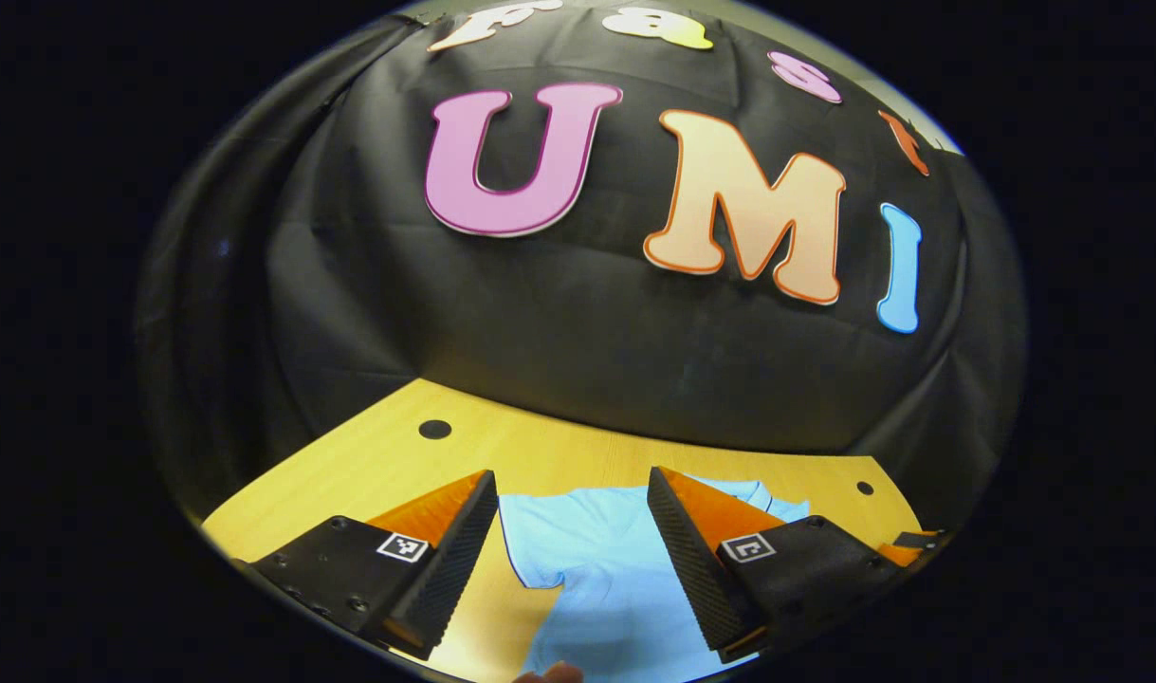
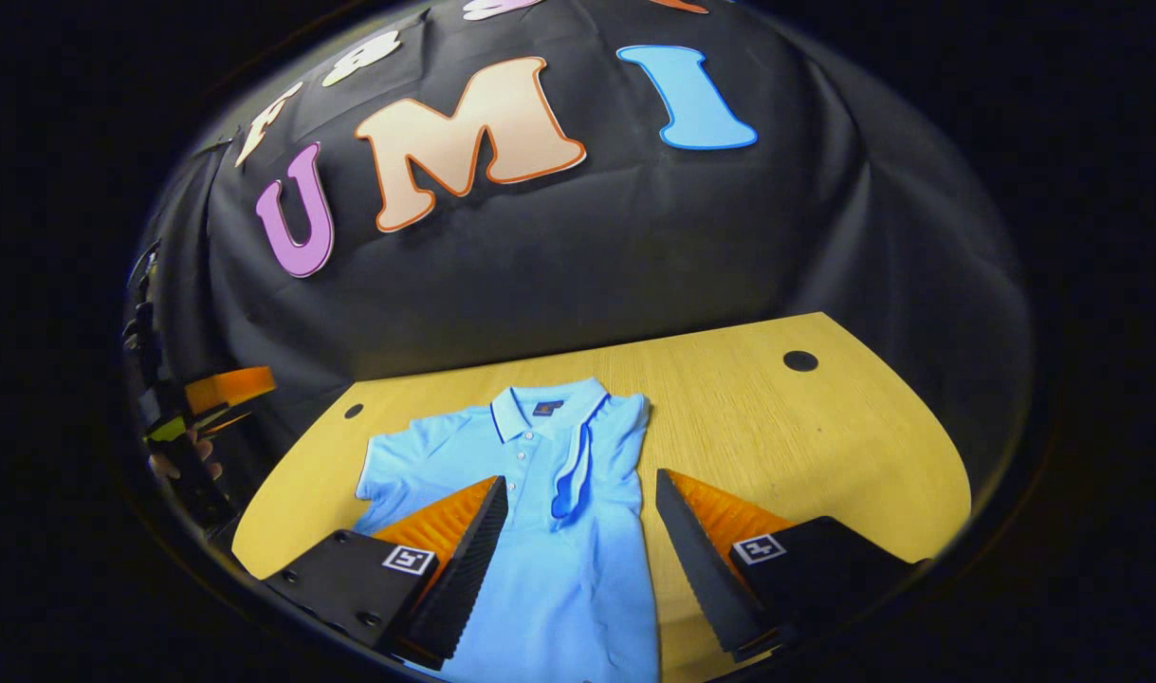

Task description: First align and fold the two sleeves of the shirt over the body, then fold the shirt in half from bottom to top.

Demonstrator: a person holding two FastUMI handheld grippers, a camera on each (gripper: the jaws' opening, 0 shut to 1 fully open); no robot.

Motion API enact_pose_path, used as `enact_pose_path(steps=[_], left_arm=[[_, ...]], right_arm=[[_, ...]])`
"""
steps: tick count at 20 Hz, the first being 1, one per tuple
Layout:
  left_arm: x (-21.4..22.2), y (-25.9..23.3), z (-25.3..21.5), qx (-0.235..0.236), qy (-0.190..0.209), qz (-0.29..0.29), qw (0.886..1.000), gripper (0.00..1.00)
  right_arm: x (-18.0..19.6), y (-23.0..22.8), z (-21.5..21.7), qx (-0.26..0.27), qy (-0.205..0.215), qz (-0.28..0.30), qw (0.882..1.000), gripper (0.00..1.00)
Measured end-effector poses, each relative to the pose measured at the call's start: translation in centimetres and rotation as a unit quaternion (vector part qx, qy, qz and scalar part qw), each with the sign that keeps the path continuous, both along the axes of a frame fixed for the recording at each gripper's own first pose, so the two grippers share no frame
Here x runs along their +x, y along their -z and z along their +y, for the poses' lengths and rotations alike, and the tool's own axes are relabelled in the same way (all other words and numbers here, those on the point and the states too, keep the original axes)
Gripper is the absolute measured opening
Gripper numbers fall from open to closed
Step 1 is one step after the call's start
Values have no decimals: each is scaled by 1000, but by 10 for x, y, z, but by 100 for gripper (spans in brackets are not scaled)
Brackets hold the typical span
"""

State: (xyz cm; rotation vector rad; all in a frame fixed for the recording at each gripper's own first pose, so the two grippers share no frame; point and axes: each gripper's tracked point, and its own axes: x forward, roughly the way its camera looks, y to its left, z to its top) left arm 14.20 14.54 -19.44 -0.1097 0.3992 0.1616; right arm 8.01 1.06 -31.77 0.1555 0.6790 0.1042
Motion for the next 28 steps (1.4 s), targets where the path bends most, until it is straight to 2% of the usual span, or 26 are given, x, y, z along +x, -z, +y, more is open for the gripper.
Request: enact_pose_path(steps=[2, 3, 5, 6, 7, 8, 9, 11, 12, 13, 14, 16, 17, 20, 21, 23, 25, 26, 27, 28], left_arm=[[12, 19, 4, 1, -1, 17, 1000, 95], [19, 30, 6, 2, -2, 28, 1000, 95], [24, 53, 10, -4, -8, 51, 999, 95], [28, 66, 11, -11, -12, 64, 998, 95], [28, 81, 13, -16, -20, 81, 996, 95], [28, 99, 17, -20, -28, 100, 994, 95], [28, 113, 21, -21, -35, 115, 993, 95], [29, 137, 31, -16, -46, 144, 988, 96], [32, 148, 33, -12, -49, 152, 987, 96], [35, 157, 36, -4, -52, 162, 985, 96], [36, 167, 38, 0, -54, 174, 983, 95], [38, 182, 38, -13, -63, 198, 978, 94], [37, 184, 43, -9, -71, 205, 976, 95], [39, 186, 44, 7, -67, 206, 976, 95], [36, 190, 44, 19, -67, 218, 973, 95], [43, 190, 41, 22, -64, 213, 975, 94], [41, 187, 37, 17, -57, 214, 975, 82], [42, 190, 34, 17, -54, 214, 975, 71], [44, 189, 30, 13, -49, 214, 976, 64], [45, 190, 27, 9, -43, 211, 976, 54]], right_arm=[[-20, 5, -9, -15, -1, 9, 1000, 98], [-27, 6, -13, -18, 0, 14, 1000, 93], [-39, 11, -14, -14, 6, 23, 1000, 93], [-43, 11, -16, -14, 10, 26, 1000, 98], [-47, 11, -18, -16, 11, 27, 999, 93], [-50, 13, -20, -20, 10, 28, 999, 93], [-52, 14, -21, -24, 9, 29, 999, 98], [-54, 13, -22, -29, 8, 27, 999, 98], [-55, 13, -24, -30, 8, 28, 999, 93], [-56, 15, -26, -32, 9, 29, 999, 98], [-57, 16, -29, -35, 11, 30, 999, 98], [-59, 20, -33, -36, 18, 36, 999, 98], [-60, 21, -35, -36, 21, 38, 998, 94], [-61, 20, -44, -37, 30, 39, 998, 94], [-61, 21, -46, -38, 32, 39, 998, 98], [-61, 21, -49, -39, 36, 39, 998, 98], [-62, 20, -50, -36, 39, 39, 998, 98], [-61, 20, -51, -36, 39, 39, 998, 93], [-62, 21, -50, -36, 39, 39, 998, 98], [-64, 22, -50, -36, 37, 41, 998, 98]])
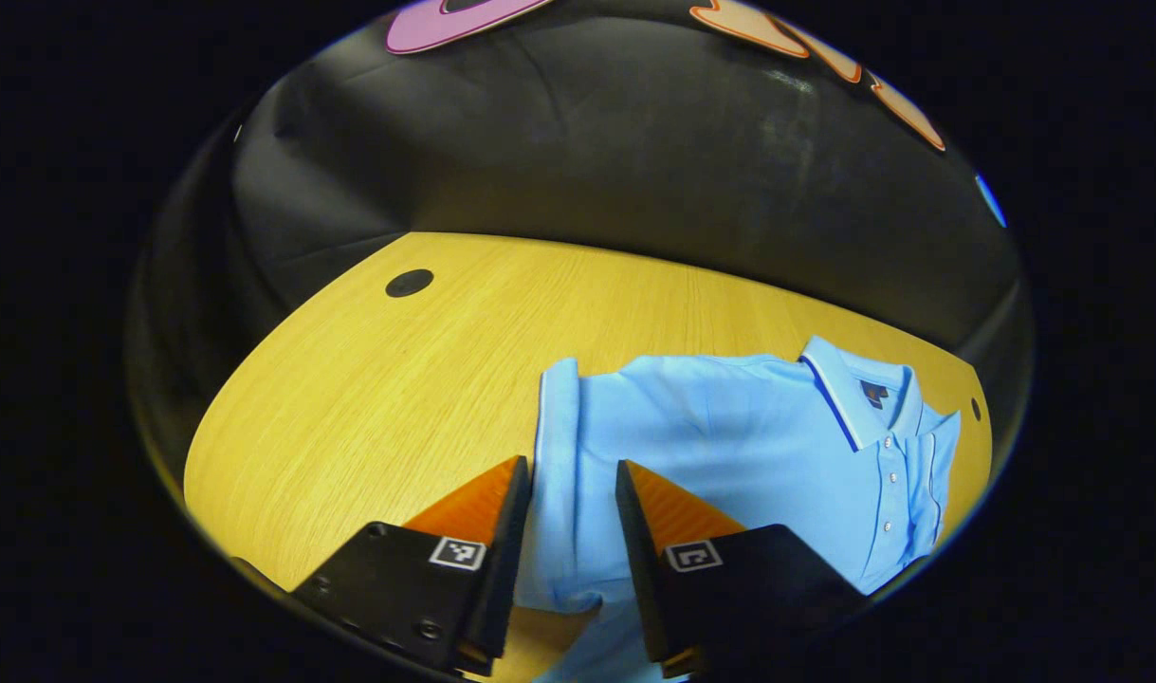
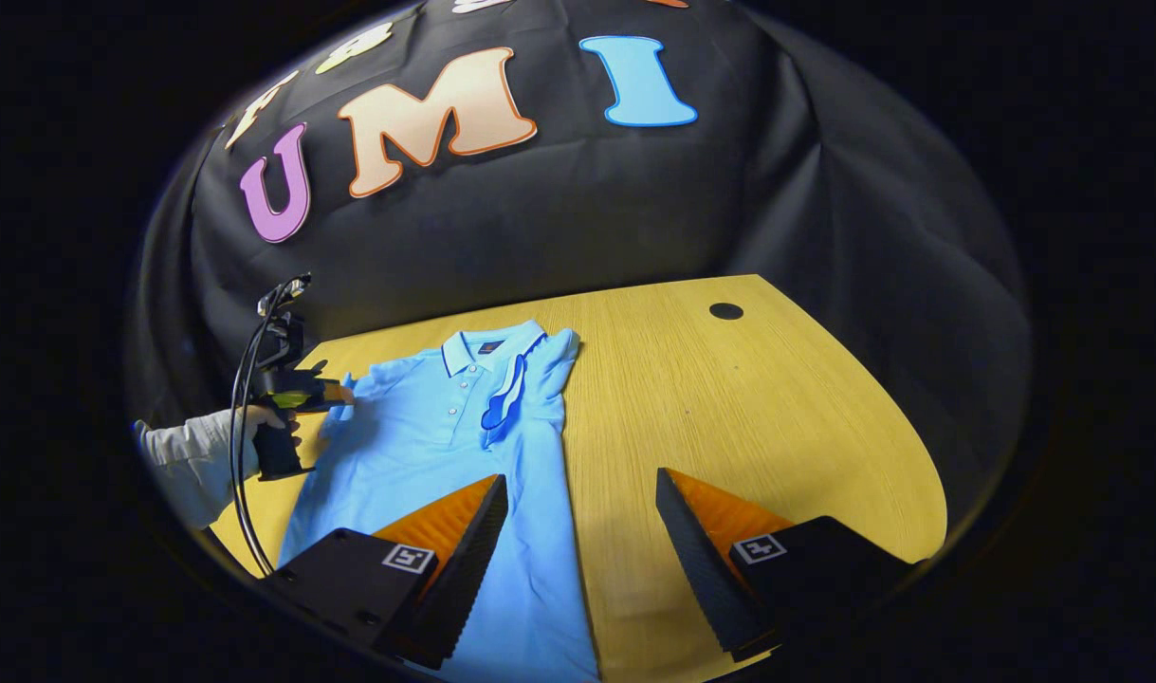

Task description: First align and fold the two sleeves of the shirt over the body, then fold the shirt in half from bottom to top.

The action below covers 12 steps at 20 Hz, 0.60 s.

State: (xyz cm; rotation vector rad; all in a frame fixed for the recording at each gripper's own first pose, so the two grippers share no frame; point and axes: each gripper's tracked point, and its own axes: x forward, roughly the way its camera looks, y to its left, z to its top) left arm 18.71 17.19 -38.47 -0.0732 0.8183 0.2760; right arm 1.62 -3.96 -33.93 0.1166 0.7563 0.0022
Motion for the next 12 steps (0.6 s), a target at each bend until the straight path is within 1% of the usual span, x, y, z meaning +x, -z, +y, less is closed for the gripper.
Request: enact_pose_path(steps=[1, 2, 3, 4, 5, 6, 7, 9, 10, 11, 12], left_arm=[[2, 0, -6, -9, 8, -2, 1000, 46], [4, -2, -12, -16, 14, -7, 1000, 29], [8, -1, -11, -7, 17, -4, 1000, 14], [6, -2, -13, 8, 27, 8, 1000, 0], [3, -3, -15, 18, 33, 18, 999, 0], [5, -5, -25, 11, 37, 19, 999, 0], [6, -11, -37, -2, 36, 12, 999, 0], [6, -20, -55, -14, 40, 4, 999, 0], [7, -26, -65, -22, 45, -2, 999, 0], [10, -32, -76, -28, 52, -9, 998, 0], [10, -36, -85, -32, 60, -11, 998, 0]], right_arm=[[-1, 1, -1, -1, 0, 1, 1000, 98], [-2, 2, -1, -1, 0, 2, 1000, 94], [-3, 3, -2, 0, 0, 3, 1000, 94], [-5, 3, -4, -1, 0, 6, 1000, 98], [-7, 4, -6, -4, 0, 7, 1000, 98], [-8, 2, -8, -4, -1, 6, 1000, 93], [-7, -2, -9, -5, 0, 2, 1000, 98], [-7, -9, -14, -5, 1, -6, 1000, 98], [-8, -12, -16, -6, 2, -9, 1000, 93], [-10, -14, -20, -7, 2, -11, 1000, 98], [-11, -16, -23, -8, 4, -12, 1000, 98]])
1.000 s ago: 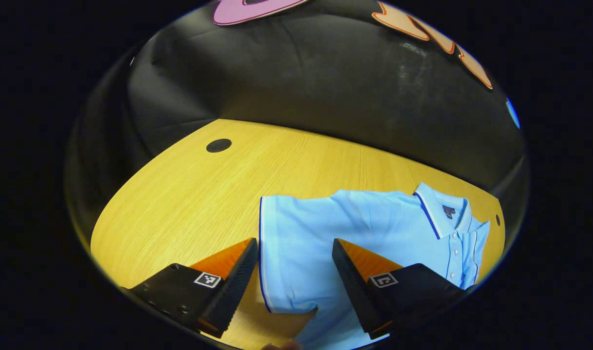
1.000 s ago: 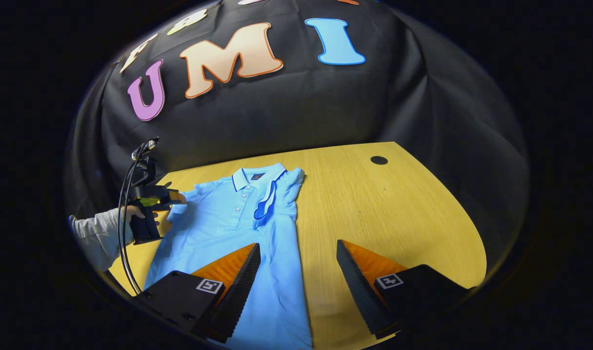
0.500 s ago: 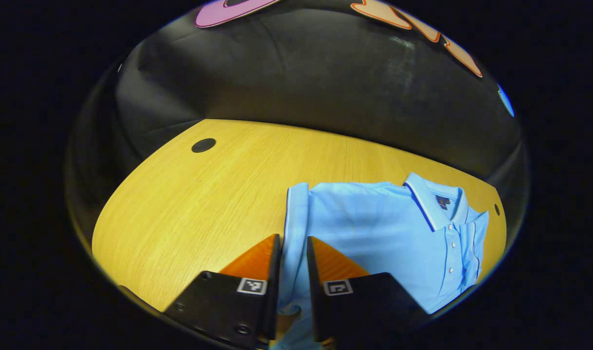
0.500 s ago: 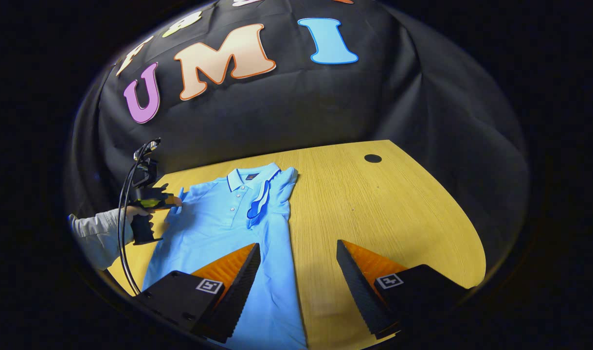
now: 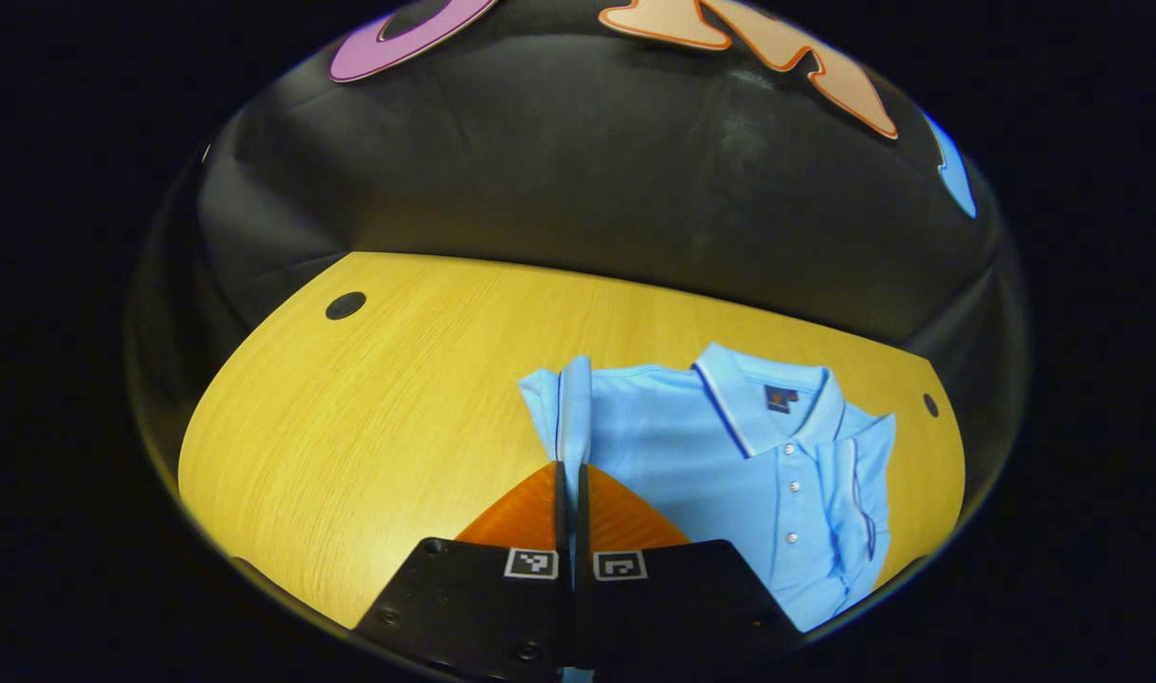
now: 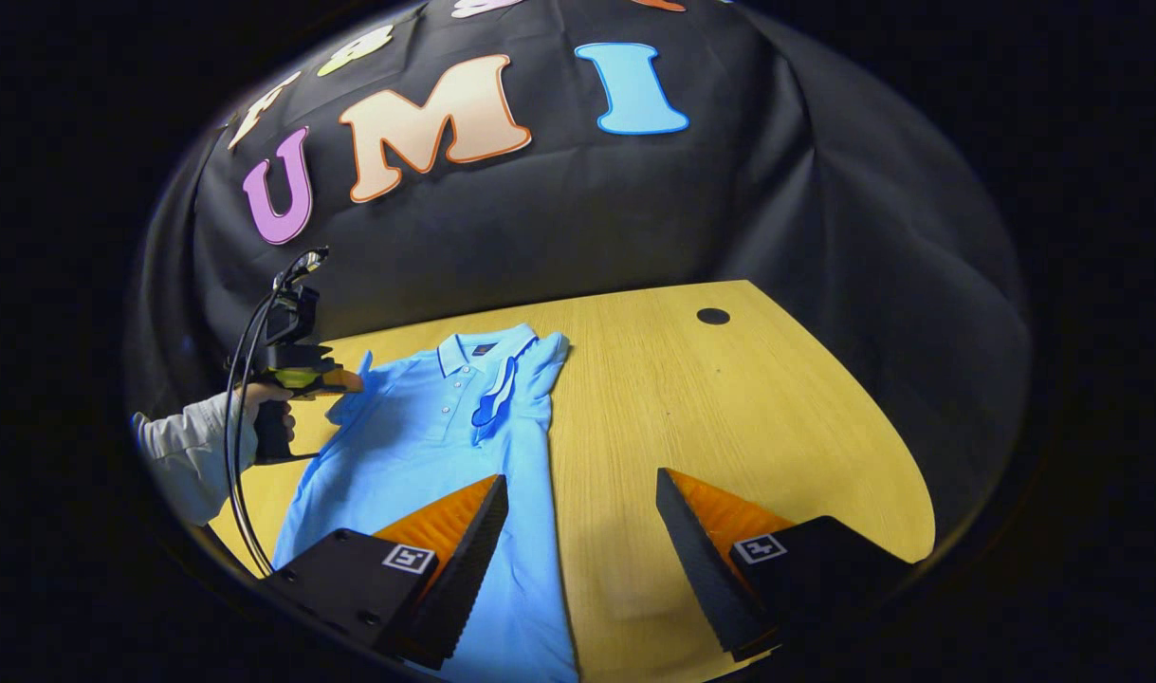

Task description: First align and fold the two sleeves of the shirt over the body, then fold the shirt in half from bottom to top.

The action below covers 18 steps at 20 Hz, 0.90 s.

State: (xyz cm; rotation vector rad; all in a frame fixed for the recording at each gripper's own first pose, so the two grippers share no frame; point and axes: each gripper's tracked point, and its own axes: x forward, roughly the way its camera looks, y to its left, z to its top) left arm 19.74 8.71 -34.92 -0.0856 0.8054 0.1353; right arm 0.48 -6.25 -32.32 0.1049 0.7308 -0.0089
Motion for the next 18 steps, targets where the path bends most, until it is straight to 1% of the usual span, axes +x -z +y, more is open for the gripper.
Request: enact_pose_path(steps=[1, 2, 3, 8, 9, 10, 11, 13, 14, 15, 16, 17, 18], left_arm=[[1, -3, -8, 1, 7, -1, 1000, 0], [1, -5, -16, 2, 15, -1, 1000, 0], [1, -6, -26, 2, 22, -1, 1000, 0], [-6, 1, -77, -14, 69, 8, 998, 0], [-8, 5, -86, -18, 77, 13, 997, 0], [-10, 9, -92, -19, 83, 18, 996, 0], [-11, 12, -97, -20, 88, 20, 996, 0], [-12, 17, -105, -27, 95, 24, 995, 0], [-13, 20, -108, -33, 99, 26, 994, 2], [-14, 22, -115, -48, 108, 27, 993, 5], [-14, 24, -117, -52, 114, 22, 992, 34], [-16, 11, -113, -49, 119, 13, 992, 64], [-13, 9, -110, -45, 124, 2, 991, 93]], right_arm=[[-2, -1, -2, 1, 2, -1, 1000, 98], [-4, -2, -5, 3, 5, -1, 1000, 93], [-6, -2, -6, 4, 7, -1, 1000, 98], [-15, -2, -15, 5, 16, 1, 1000, 98], [-16, -2, -15, 5, 17, 1, 1000, 93], [-16, -3, -15, 5, 17, 1, 1000, 93], [-16, -2, -15, 4, 17, 1, 1000, 98], [-16, -1, -14, 4, 19, 3, 1000, 98], [-15, -1, -13, 5, 22, 4, 1000, 98], [-14, 1, -10, 7, 24, 4, 1000, 98], [-11, 2, -8, 9, 26, 5, 1000, 98], [-9, 3, -4, 11, 27, 5, 1000, 98], [-4, 4, -1, 11, 27, 3, 1000, 98]])
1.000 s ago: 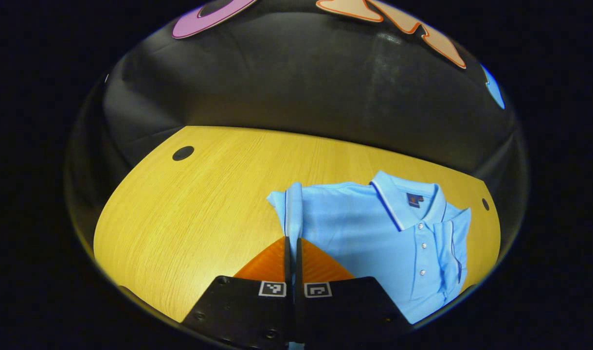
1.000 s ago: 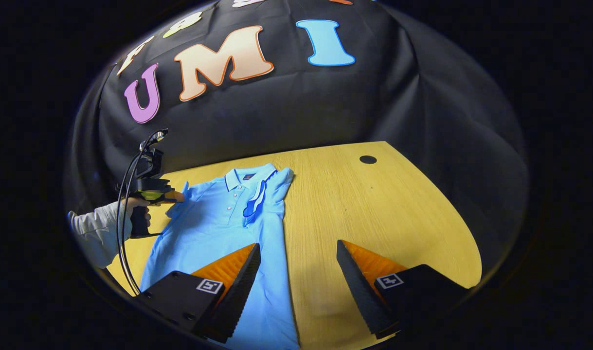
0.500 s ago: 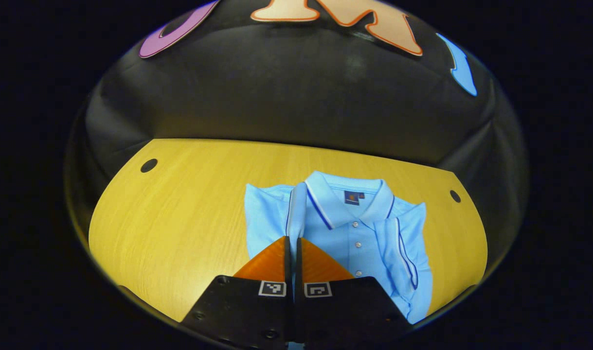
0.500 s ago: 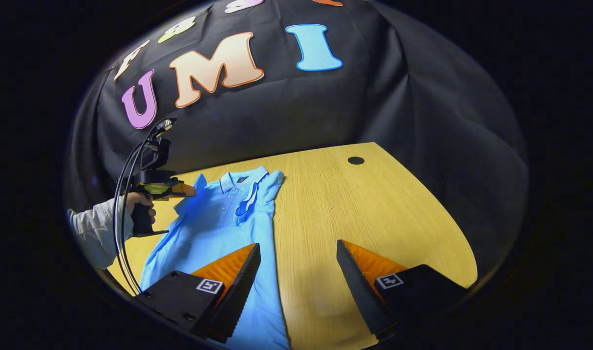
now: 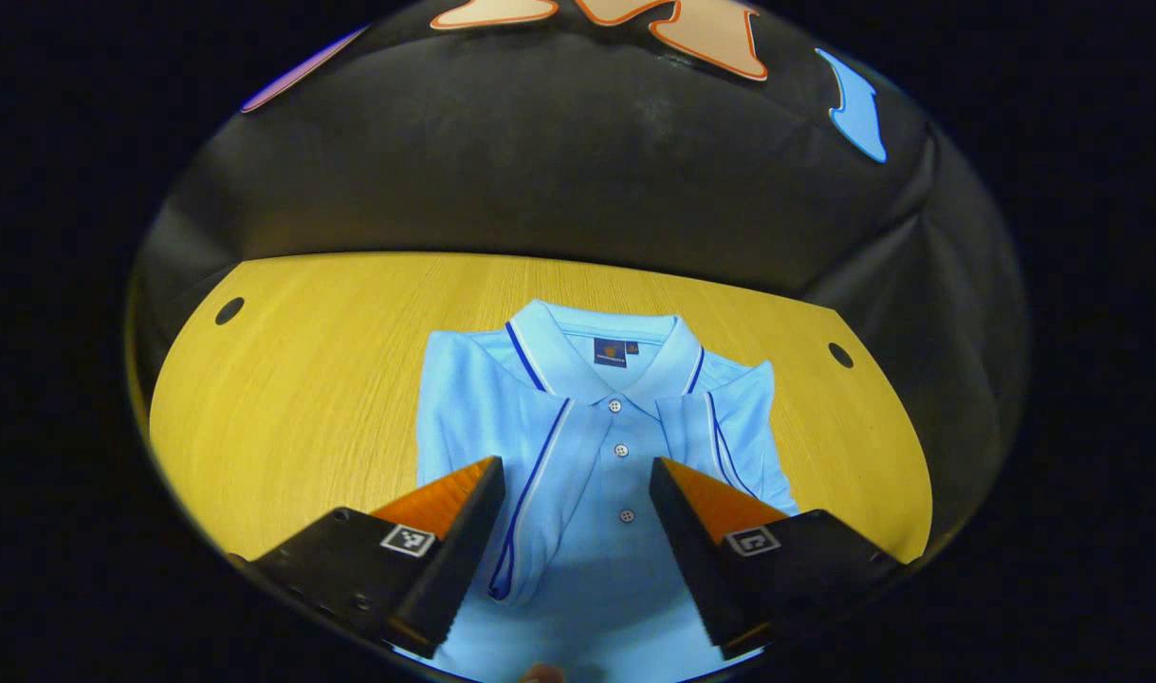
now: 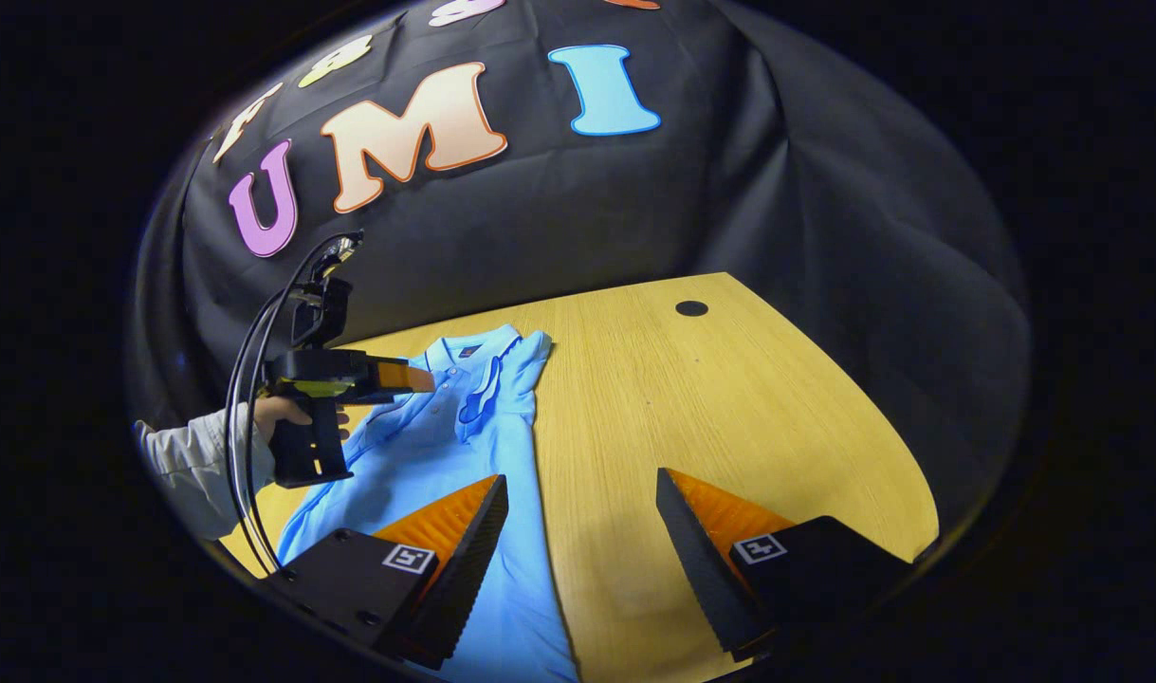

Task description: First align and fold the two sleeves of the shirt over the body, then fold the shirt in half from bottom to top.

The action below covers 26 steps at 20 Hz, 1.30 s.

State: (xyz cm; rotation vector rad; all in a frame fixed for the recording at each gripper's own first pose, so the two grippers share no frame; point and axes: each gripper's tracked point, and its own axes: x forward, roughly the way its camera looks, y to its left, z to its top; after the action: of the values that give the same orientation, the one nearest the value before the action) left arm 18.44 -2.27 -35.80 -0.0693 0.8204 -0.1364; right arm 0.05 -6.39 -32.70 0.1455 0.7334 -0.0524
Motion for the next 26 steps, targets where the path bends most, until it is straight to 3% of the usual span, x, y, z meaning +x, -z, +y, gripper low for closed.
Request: enact_pose_path(steps=[4, 8, 13, 14, 15, 16, 19, 20, 21, 23, 26], left_arm=[[-24, -41, 16, 4, 29, -45, 999, 97], [-81, -72, 41, 6, 28, -66, 997, 96], [-160, -92, 77, 37, 4, -69, 997, 96], [-175, -93, 83, 42, 1, -66, 997, 96], [-190, -97, 88, 47, -1, -67, 997, 96], [-205, -97, 93, 51, -1, -63, 997, 96], [-251, -88, 109, 70, 1, -41, 997, 96], [-265, -85, 115, 73, 0, -36, 997, 96], [-281, -82, 118, 76, 0, -30, 997, 96], [-304, -75, 124, 79, -1, -15, 997, 96], [-333, -64, 127, 77, -2, 9, 997, 96]], right_arm=[[11, -1, 14, 0, 2, -10, 1000, 98], [0, -19, 24, -9, -12, -33, 999, 98], [-46, -30, 41, -32, -71, -44, 996, 98], [-59, -31, 46, -28, -77, -41, 996, 94], [-70, -32, 48, -28, -81, -40, 996, 98], [-80, -34, 50, -29, -87, -40, 995, 93], [-110, -27, 53, -35, -100, -28, 994, 93], [-119, -25, 52, -37, -103, -24, 994, 98], [-128, -21, 52, -39, -104, -18, 994, 93], [-144, -14, 50, -40, -107, -6, 993, 98], [-165, -4, 50, -48, -116, 12, 992, 94]])
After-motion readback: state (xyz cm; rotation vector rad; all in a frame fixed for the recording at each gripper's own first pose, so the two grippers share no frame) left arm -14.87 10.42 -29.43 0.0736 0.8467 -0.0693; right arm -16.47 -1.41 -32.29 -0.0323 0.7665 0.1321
